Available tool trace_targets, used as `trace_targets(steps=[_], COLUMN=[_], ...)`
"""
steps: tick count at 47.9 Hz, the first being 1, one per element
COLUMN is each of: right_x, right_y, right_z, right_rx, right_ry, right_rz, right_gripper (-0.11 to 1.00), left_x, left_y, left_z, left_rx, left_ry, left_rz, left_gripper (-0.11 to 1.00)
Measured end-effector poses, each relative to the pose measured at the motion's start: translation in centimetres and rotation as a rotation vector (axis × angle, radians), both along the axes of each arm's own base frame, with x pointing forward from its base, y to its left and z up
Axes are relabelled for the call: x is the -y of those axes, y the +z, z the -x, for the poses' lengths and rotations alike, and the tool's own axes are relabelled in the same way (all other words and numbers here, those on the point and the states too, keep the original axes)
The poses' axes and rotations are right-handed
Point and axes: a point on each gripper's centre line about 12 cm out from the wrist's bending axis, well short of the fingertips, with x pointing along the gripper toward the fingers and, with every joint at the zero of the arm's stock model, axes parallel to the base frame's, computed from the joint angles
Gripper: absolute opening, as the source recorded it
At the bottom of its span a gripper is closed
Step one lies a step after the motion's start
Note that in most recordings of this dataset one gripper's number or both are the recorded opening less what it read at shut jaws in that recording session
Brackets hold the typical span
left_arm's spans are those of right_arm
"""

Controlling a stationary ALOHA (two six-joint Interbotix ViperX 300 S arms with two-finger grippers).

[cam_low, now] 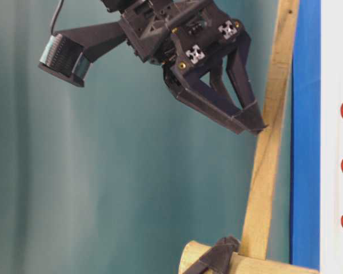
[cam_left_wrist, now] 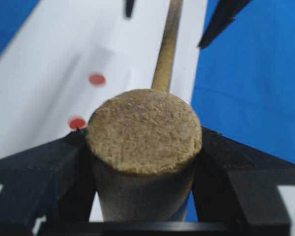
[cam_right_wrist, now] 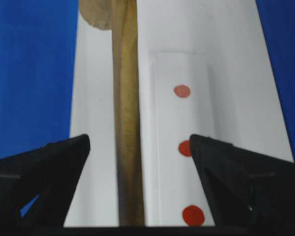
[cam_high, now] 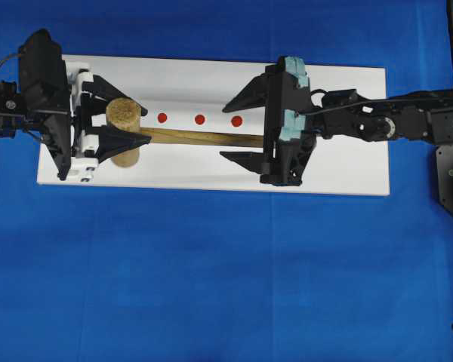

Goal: Hit the mark with a hammer.

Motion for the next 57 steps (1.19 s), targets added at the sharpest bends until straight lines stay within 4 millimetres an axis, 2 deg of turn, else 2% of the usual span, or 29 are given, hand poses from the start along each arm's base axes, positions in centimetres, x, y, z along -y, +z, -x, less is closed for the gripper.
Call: trace_targets(steps=[20,27,43,45,47,54,57], right_x=[0.0,0.0,0.3,0.4,0.4,0.4,0.2], right_y=[0.3,0.0,-3.0,-3.0,-3.1,-3.0,-3.0], right_z=[-0.1,-0.2,-1.7,-1.8,-1.8,-1.9,-1.9], right_rx=[0.007,-0.005,-0.072,-0.069,-0.068,-0.064,-0.067], right_ry=[0.05,0.068,0.081,0.073,0.073,0.075,0.083], right_rz=[0.114,0.147,0.205,0.214,0.221,0.226,0.225], right_gripper=[0.89,0.89,0.87,0.83,0.74,0.29,0.14], left_x=[0.0,-0.1,0.7,0.9,1.0,1.2,1.1], left_y=[0.2,0.1,0.4,0.5,0.5,0.7,0.6], left_z=[-0.2,-0.2,-0.4,-0.5,-0.5,-0.6,-0.6], left_rx=[0.024,0.027,0.029,0.029,0.028,0.032,0.031], left_ry=[0.255,0.299,0.282,0.278,0.274,0.269,0.271], left_rz=[0.585,0.677,0.707,0.709,0.708,0.715,0.718], left_gripper=[0.45,0.45,0.45,0.45,0.45,0.45,0.45])
